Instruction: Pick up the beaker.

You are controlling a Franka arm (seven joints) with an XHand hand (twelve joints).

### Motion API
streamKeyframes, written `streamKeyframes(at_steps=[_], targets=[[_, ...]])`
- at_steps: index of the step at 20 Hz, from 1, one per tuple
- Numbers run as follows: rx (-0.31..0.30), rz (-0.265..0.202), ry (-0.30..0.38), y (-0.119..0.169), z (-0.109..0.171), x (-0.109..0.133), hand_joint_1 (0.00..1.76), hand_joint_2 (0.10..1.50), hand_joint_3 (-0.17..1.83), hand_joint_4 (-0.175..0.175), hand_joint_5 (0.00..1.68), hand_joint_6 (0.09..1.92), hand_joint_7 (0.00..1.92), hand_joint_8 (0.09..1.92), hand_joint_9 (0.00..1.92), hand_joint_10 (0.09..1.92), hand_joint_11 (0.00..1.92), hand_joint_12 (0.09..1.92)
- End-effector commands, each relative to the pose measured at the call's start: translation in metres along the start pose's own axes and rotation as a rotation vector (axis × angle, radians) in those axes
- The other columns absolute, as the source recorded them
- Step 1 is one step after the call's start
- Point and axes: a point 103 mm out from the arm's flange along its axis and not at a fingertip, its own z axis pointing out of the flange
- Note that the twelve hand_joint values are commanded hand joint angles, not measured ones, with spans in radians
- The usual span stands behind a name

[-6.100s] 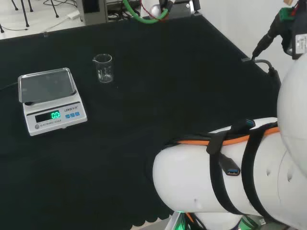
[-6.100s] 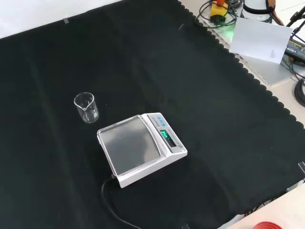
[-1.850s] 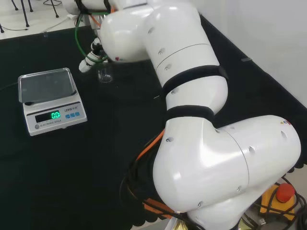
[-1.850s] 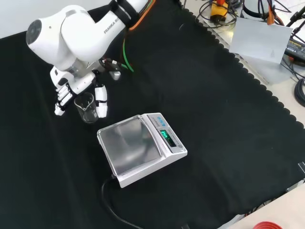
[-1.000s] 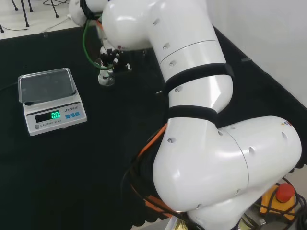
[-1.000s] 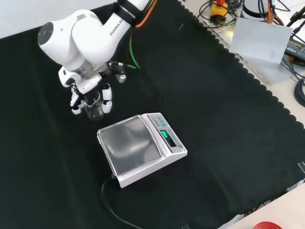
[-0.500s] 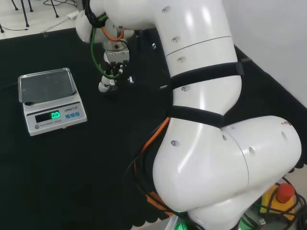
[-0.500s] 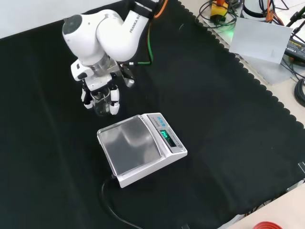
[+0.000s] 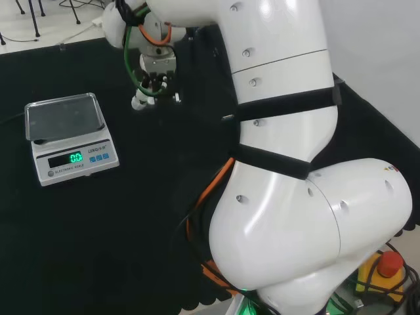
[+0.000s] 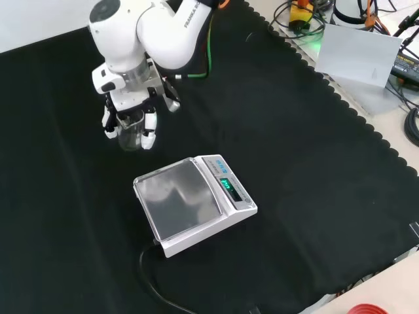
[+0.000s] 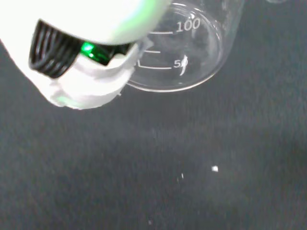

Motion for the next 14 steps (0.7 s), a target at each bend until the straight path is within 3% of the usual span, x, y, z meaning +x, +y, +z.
streamKeyframes(at_steps=[1, 2, 4, 9, 14], targets=[[-0.050, -0.056, 0.005, -0.014, -0.056, 0.016, 1.31, 0.68, 0.56, -0.099, 1.31, 0.53, 1.37, 0.49, 1.55, 0.20, 1.49, 0.67], [-0.058, -0.066, 0.006, -0.016, -0.063, 0.020, 1.31, 0.71, 0.51, -0.137, 1.30, 0.54, 1.35, 0.51, 1.55, 0.20, 1.49, 0.67], [-0.073, -0.089, 0.003, -0.019, -0.077, 0.030, 1.31, 0.75, 0.45, -0.167, 1.29, 0.55, 1.33, 0.52, 1.56, 0.19, 1.49, 0.66], [-0.101, -0.158, -0.003, -0.024, -0.104, 0.067, 1.31, 0.77, 0.41, -0.175, 1.28, 0.55, 1.32, 0.53, 1.56, 0.19, 1.50, 0.66], [-0.088, -0.241, -0.012, -0.026, -0.103, 0.114, 1.31, 0.78, 0.39, -0.175, 1.27, 0.55, 1.32, 0.52, 1.56, 0.18, 1.50, 0.66]])
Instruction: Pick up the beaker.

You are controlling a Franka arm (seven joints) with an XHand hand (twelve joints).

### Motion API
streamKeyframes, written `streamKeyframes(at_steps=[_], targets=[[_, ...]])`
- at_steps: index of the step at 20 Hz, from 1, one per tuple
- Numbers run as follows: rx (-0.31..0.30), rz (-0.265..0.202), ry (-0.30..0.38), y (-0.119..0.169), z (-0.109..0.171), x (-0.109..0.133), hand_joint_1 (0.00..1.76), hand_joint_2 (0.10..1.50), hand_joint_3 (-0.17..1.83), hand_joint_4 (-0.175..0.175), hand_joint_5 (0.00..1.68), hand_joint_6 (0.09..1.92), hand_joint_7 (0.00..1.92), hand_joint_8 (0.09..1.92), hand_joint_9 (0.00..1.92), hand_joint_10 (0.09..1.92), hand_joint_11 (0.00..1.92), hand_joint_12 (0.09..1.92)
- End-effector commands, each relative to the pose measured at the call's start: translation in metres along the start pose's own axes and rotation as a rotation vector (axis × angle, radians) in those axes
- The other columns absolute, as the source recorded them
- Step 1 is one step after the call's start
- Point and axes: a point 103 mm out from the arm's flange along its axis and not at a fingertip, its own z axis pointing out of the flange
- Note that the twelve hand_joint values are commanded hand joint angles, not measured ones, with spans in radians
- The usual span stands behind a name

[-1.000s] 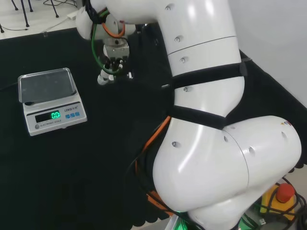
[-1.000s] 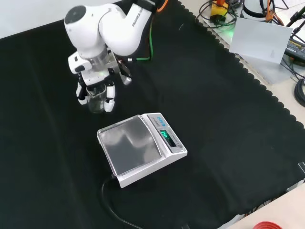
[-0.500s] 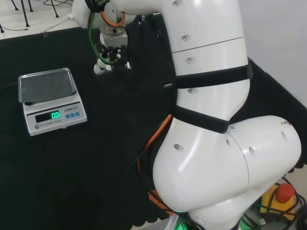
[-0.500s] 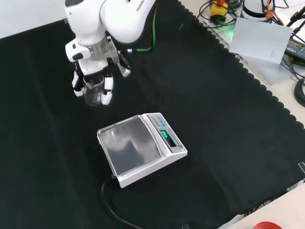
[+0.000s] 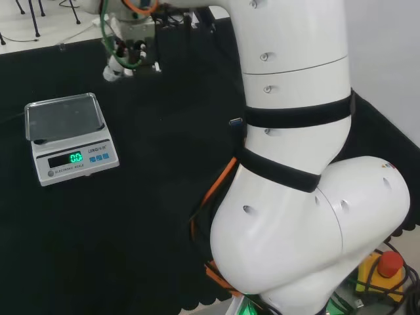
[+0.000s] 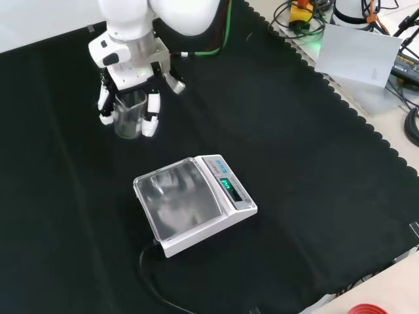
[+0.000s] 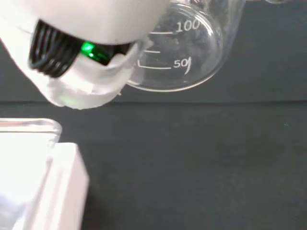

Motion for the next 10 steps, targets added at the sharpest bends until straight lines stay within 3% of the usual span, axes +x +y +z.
streamKeyframes(at_steps=[1, 10], targets=[[0.018, -0.118, -0.010, 0.003, -0.002, 0.063, 1.31, 0.79, 0.38, -0.175, 1.27, 0.55, 1.32, 0.52, 1.56, 0.18, 1.50, 0.66], [0.080, -0.227, -0.015, -0.007, 0.027, 0.126, 1.31, 0.80, 0.36, -0.175, 1.27, 0.55, 1.32, 0.52, 1.57, 0.17, 1.52, 0.66]])
